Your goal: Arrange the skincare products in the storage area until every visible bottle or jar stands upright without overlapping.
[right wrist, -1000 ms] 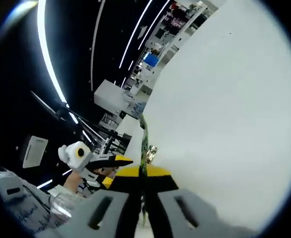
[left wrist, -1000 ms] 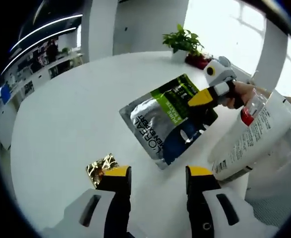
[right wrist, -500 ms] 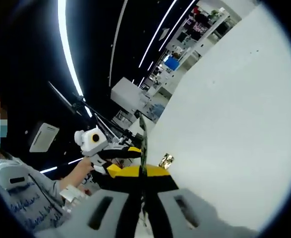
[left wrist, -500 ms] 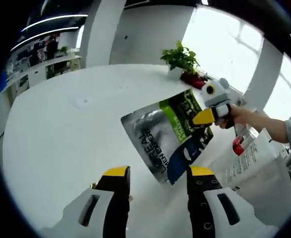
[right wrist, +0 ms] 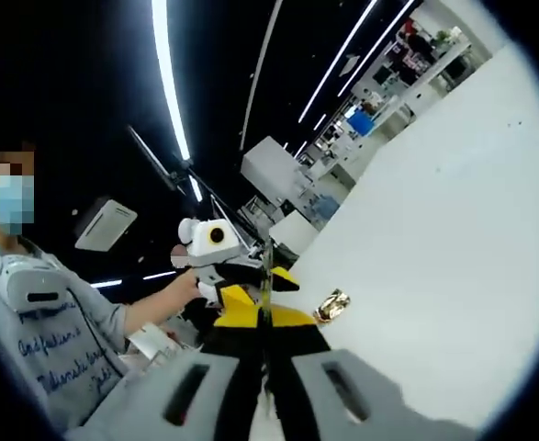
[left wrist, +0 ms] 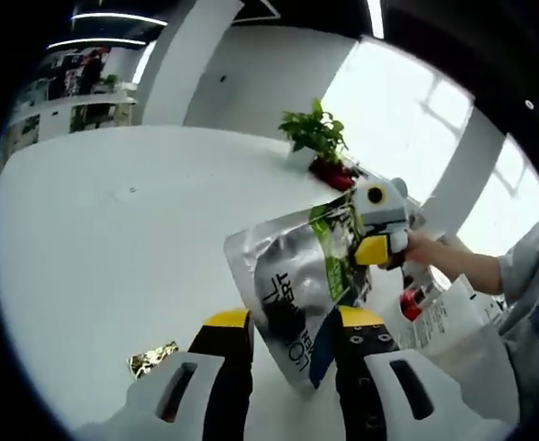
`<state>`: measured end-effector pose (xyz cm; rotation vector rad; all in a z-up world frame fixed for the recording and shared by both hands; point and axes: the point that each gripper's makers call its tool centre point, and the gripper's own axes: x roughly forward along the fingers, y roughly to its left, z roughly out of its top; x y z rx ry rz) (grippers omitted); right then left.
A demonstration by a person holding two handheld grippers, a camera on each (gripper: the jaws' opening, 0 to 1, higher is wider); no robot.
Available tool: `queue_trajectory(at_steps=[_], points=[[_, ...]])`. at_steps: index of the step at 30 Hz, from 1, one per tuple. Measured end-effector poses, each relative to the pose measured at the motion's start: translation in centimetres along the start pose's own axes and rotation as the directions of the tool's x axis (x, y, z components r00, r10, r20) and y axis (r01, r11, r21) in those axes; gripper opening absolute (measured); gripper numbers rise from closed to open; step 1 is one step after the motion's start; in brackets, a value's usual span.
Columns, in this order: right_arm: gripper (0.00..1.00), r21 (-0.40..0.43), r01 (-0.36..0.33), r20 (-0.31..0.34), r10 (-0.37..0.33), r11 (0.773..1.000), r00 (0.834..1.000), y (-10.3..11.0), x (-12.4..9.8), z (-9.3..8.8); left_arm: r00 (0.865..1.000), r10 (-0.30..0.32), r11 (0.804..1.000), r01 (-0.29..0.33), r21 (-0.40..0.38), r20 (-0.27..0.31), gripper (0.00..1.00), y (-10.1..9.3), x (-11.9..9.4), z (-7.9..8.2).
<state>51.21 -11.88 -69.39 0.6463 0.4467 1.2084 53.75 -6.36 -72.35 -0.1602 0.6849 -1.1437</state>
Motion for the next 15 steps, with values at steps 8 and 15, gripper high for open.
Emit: queue_trajectory(at_steps=[8,15], points=[[0.01,-0.033,-0.006,0.002,0.006,0.999,1.000,0.1,0.2,0.2,0.999,-0.034,0.999,0.034,-0.038,0.007,0.13,-0.9,-0.5,0.1],[0.01,-0.060,0.027,0.003,-0.027,0.998,1.000,-0.8,0.5,1.0,1.000,-0.011,1.000,0.011,-0.007,0.020,0.00,-1.5,-1.1,0.7]])
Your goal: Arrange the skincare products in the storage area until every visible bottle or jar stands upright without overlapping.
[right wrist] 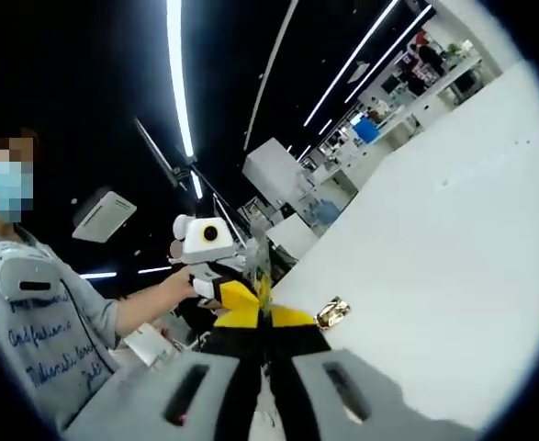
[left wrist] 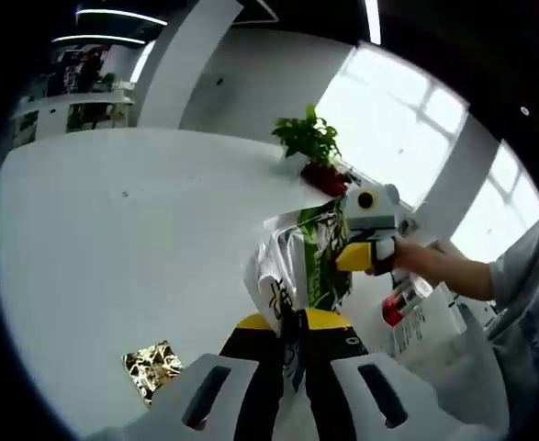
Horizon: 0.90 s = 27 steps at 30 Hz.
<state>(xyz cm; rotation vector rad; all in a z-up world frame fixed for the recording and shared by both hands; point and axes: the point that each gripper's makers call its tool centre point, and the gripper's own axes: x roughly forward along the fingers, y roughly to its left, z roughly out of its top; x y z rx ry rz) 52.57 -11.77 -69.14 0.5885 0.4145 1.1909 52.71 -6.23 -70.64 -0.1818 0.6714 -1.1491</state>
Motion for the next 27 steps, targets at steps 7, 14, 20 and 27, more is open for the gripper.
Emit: queue_trajectory(at_steps=[7,14,20,27], points=[[0.02,-0.064,0.072,-0.031,-0.074,0.995,0.997,0.1,0.7,0.2,0.999,0.046,0.998,-0.046,0.036,0.000,0.00,-0.3,-1.0,0.7],[0.10,-0.151,0.155,-0.063,-0.166,0.976,0.984,-0.6,0.6,0.5,0.995,0.099,0.983,-0.095,0.159,-0.020,0.00,-0.9,-2.2,1.8],[0.14,-0.188,0.227,-0.067,-0.243,0.956,0.968,-0.6,0.0,0.8,0.986,0.152,0.956,-0.129,0.263,-0.069,0.00,-1.5,-3.5,2.1],[0.14,-0.188,0.271,-0.042,-0.283,0.944,0.958,0.2,-1.2,1.7,0.964,0.237,0.913,-0.178,0.368,-0.122,0.00,-1.2,-5.2,1.6]])
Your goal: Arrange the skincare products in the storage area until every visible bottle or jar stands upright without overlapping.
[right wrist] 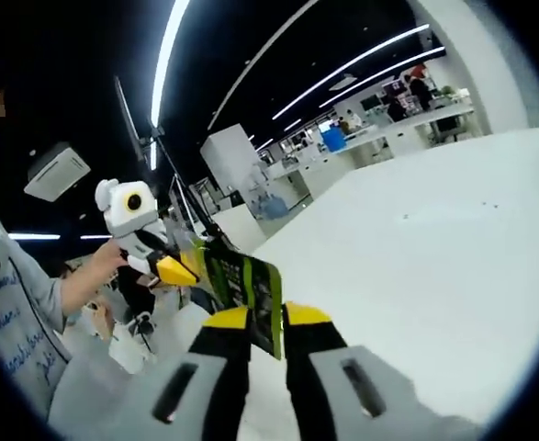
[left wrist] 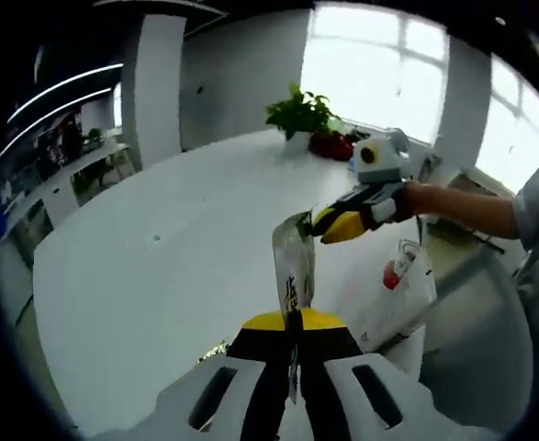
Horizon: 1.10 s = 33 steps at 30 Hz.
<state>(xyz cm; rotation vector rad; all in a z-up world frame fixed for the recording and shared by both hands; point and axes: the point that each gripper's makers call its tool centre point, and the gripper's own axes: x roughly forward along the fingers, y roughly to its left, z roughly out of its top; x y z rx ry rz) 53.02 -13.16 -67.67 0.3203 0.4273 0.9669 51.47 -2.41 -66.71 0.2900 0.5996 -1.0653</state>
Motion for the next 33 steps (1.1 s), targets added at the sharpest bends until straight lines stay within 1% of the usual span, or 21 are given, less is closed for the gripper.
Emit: queue_trajectory(at_steps=[3,5,8,12,14,18,20,23,26,28,32,33], points=[[0.13,-0.014,0.007,0.000,-0.007,1.000,1.000,0.5,-0.6,0.2,1.000,0.001,1.000,-0.001,-0.013,-0.018,0.00,-0.1,-0.4,-0.4],[0.13,-0.024,0.011,0.001,-0.011,1.000,1.000,0.8,-1.0,0.3,1.000,0.013,1.000,-0.013,0.003,-0.029,0.00,0.0,-0.8,-0.6],[0.13,-0.033,0.014,0.005,-0.014,0.999,1.000,1.7,-1.8,0.6,0.997,0.030,0.999,-0.028,0.031,-0.069,0.00,0.0,-1.4,-1.2],[0.12,-0.060,0.025,0.015,-0.024,0.998,1.000,2.9,-2.7,0.9,0.993,0.044,0.998,-0.039,0.050,-0.106,0.00,0.0,-2.2,-1.8],[0.12,-0.063,0.021,0.026,-0.019,0.998,0.999,3.8,-3.3,1.1,0.989,0.068,0.996,-0.061,0.064,-0.128,0.00,0.3,-2.7,-2.1],[0.11,-0.080,0.020,0.039,-0.017,0.997,0.999,5.3,-4.1,1.2,0.987,0.067,0.996,-0.057,0.073,-0.144,0.00,0.0,-3.5,-2.2],[0.11,-0.079,0.022,0.040,-0.018,0.997,0.999,5.0,-4.6,1.5,0.987,0.065,0.996,-0.054,0.076,-0.148,0.00,-0.1,-3.7,-2.2],[0.10,-0.081,0.028,0.040,-0.025,0.996,0.999,6.2,-5.4,1.0,0.980,0.071,0.994,-0.054,0.096,-0.188,0.00,-0.4,-4.2,-2.8],[0.11,-0.076,0.025,0.048,-0.021,0.997,0.999,7.0,-6.2,0.6,0.976,0.069,0.993,-0.048,0.105,-0.208,0.00,-0.6,-4.5,-3.2],[0.11,-0.077,0.027,0.047,-0.024,0.997,0.999,7.5,-6.7,0.1,0.974,0.061,0.993,-0.038,0.109,-0.217,0.00,-1.0,-4.8,-3.3],[0.11,-0.078,0.029,0.045,-0.026,0.997,0.999,8.6,-7.5,-0.7,0.964,0.044,0.992,-0.010,0.128,-0.261,0.00,-1.9,-5.2,-3.9],[0.11,-0.078,0.026,0.045,-0.022,0.997,0.999,8.9,-7.6,-0.8,0.964,0.044,0.992,-0.009,0.130,-0.264,0.00,-1.9,-5.3,-4.0]])
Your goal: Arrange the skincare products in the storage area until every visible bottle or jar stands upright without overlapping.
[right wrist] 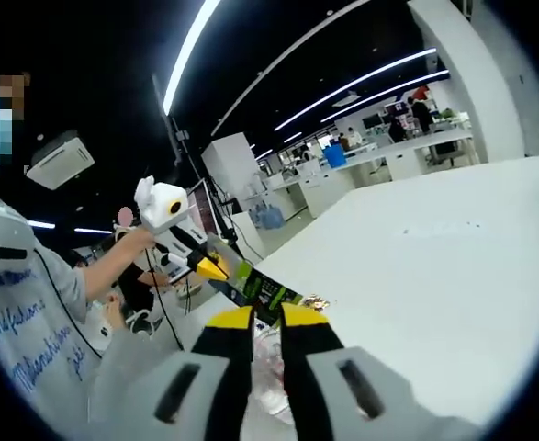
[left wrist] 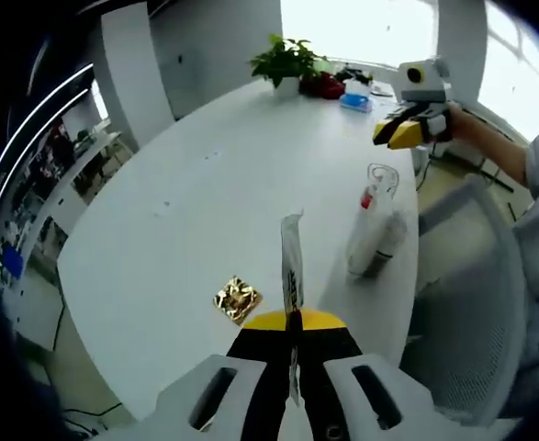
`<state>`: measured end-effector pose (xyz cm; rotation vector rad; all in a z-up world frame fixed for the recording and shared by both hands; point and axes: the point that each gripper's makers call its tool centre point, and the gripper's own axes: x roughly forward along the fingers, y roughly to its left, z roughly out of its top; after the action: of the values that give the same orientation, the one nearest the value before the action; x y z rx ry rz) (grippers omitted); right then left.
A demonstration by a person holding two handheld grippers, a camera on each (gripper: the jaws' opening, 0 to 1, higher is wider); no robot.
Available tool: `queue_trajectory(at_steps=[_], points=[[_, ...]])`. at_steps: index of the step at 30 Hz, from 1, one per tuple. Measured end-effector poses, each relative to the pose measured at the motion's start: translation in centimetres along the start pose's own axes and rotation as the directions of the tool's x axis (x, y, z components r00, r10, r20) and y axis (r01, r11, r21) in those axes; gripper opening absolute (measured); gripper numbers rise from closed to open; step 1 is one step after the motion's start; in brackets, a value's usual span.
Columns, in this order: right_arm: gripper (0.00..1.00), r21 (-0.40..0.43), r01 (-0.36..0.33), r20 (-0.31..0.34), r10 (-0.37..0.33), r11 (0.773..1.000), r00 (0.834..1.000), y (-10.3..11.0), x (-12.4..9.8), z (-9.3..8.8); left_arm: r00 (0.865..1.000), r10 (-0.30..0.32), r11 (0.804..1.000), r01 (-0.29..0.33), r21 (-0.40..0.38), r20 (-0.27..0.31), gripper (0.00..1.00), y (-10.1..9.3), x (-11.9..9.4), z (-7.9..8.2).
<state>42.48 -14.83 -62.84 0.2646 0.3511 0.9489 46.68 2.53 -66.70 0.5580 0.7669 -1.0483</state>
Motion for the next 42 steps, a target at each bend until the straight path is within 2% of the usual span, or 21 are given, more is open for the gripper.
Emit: queue_trajectory(at_steps=[7,14,18,21,28,31,35,38,42], points=[[0.11,0.002,-0.017,-0.029,0.017,1.000,0.999,1.9,-0.8,-1.5,0.998,-0.024,0.999,0.025,0.028,-0.052,0.00,-1.0,-0.6,-0.6],[0.10,0.014,-0.024,-0.053,0.025,1.000,0.998,3.5,-0.7,-3.1,0.994,-0.049,0.997,0.054,0.047,-0.100,0.00,-2.0,-1.0,-1.4],[0.11,-0.019,-0.014,-0.115,0.012,1.000,0.993,4.2,-0.2,-4.6,0.986,-0.063,0.994,0.075,0.076,-0.153,0.00,-2.8,-1.3,-2.3],[0.11,-0.031,-0.014,-0.141,0.009,0.999,0.990,4.9,0.4,-5.4,0.983,-0.072,0.993,0.086,0.083,-0.168,0.00,-3.3,-1.5,-2.6],[0.12,-0.119,-0.012,-0.237,-0.016,0.993,0.971,5.9,1.6,-7.4,0.966,-0.116,0.982,0.147,0.121,-0.233,0.00,-5.2,-1.8,-3.6],[0.12,-0.126,-0.008,-0.248,-0.024,0.992,0.969,6.3,2.1,-7.8,0.958,-0.136,0.977,0.172,0.129,-0.253,0.00,-6.0,-2.1,-3.9],[0.12,-0.173,0.002,-0.295,-0.054,0.985,0.954,6.8,2.6,-8.9,0.947,-0.164,0.968,0.209,0.141,-0.276,0.00,-7.0,-2.3,-4.2],[0.14,-0.206,-0.001,-0.324,-0.067,0.979,0.944,7.3,3.1,-9.8,0.934,-0.196,0.954,0.253,0.164,-0.297,0.00,-7.9,-2.4,-4.4],[0.14,-0.194,-0.014,-0.344,-0.054,0.981,0.937,7.6,3.8,-10.8,0.921,-0.244,0.939,0.303,0.164,-0.304,0.00,-9.2,-2.4,-4.2]])
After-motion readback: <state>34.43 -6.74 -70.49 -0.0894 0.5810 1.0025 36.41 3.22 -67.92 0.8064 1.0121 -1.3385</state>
